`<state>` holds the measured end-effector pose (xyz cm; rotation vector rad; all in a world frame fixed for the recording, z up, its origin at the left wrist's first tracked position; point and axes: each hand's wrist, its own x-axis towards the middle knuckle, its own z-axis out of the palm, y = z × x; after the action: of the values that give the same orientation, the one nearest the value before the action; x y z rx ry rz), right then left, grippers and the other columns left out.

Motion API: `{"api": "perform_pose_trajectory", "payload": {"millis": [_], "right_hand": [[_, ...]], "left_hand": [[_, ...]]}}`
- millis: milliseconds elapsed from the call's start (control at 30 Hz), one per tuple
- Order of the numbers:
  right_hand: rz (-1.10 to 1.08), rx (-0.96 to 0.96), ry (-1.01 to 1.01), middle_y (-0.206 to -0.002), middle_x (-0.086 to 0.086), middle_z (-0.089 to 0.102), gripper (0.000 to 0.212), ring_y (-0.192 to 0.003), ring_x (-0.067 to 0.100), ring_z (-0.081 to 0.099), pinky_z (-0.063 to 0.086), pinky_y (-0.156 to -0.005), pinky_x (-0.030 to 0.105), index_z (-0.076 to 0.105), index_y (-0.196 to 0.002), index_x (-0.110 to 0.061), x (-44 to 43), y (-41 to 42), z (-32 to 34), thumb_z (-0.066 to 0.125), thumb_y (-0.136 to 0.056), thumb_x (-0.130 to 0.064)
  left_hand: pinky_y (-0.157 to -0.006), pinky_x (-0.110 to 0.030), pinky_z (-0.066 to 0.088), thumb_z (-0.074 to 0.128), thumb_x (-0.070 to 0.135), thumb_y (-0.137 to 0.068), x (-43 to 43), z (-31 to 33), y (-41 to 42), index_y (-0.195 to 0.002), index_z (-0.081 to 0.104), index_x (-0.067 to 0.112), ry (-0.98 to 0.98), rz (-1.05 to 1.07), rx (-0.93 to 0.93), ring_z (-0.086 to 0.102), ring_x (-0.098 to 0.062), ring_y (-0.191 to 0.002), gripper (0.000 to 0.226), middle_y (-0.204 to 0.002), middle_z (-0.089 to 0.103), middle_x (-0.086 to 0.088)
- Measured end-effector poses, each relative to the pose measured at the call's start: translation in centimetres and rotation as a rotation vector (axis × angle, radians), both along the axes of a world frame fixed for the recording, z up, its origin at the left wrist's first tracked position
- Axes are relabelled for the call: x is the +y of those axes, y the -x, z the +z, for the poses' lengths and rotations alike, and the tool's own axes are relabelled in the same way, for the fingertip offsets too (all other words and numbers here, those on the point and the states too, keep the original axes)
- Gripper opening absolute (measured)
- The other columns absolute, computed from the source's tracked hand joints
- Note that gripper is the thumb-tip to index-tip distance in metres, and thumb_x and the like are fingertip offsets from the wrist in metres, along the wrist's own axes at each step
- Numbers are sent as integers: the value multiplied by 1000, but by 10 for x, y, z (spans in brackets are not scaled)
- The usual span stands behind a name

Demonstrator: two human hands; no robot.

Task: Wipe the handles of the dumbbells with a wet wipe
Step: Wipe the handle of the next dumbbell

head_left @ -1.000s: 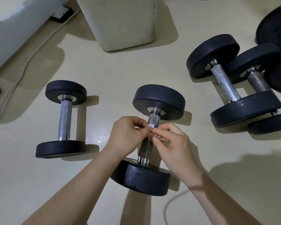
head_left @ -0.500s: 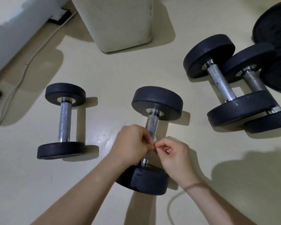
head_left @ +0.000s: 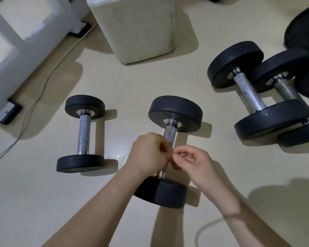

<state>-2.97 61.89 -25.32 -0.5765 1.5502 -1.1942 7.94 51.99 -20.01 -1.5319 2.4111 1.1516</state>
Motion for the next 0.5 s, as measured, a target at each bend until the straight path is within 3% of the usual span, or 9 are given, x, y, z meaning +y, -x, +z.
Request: {"api": "perform_pose_trajectory", "payload": {"millis": [67, 134, 234, 300, 334, 401, 501], "right_hand": [[-86, -337, 70, -82, 1, 73, 16, -78, 15, 69, 54, -66, 25, 68, -93, -13, -4, 1, 12, 67, -82, -2], [-154, -297, 99, -87, 7, 74, 21, -79, 18, 69, 55, -68, 28, 70, -94, -13, -7, -4, 12, 67, -81, 2], [-179, 186, 84, -93, 2, 71, 26, -83, 11, 65, 50, -77, 17, 74, -97, -19, -18, -3, -2, 62, -86, 1], [-104, 633, 172, -95, 0, 63, 29, -82, 5, 56, 40, -75, 4, 73, -103, -16, -30, 3, -12, 58, -86, 2], [-73, 778, 227, -93, 2, 61, 29, -80, 6, 54, 40, -73, 4, 73, -104, -13, -36, 6, -17, 57, -84, 1], [-74, 900, 253, -88, 4, 63, 24, -76, 13, 57, 44, -69, 17, 73, -99, -11, -43, 12, -24, 57, -82, -5], [-84, 939, 244, -82, 4, 64, 17, -71, 17, 58, 44, -65, 22, 74, -91, -10, -37, 13, -29, 60, -81, -6]], "left_hand": [[-72, -39, 59, 68, 0, -81, 3, 11, 2, -74, 68, 8, -285, 293, 321, 69, -27, -67, 11, -71, 71, -13], [-69, -40, 58, 62, -5, -86, 13, 19, -4, -80, 67, 3, -340, 394, 443, 68, -23, -64, 11, -72, 70, -16], [-78, -27, 52, 58, 8, -88, 26, 19, -26, -81, 70, 28, 9, 149, 171, 64, -5, -78, 24, -82, 72, 13], [-85, -27, 47, 61, 26, -86, 38, 29, -38, -94, 69, 35, 99, -237, 47, 55, -3, -93, 15, -96, 67, 19], [-86, -29, 45, 62, 38, -82, 46, 32, -41, -102, 66, 36, 137, -431, -7, 52, -6, -98, 21, -103, 64, 19], [-85, -32, 45, 64, 51, -71, 62, 29, -47, -110, 63, 34, 262, -671, -137, 50, -13, -102, 42, -110, 59, 15], [-94, -30, 41, 65, 36, -80, 72, 16, -57, -117, 63, 26, 449, -670, -50, 51, -21, -106, 38, -114, 58, 4]]}}
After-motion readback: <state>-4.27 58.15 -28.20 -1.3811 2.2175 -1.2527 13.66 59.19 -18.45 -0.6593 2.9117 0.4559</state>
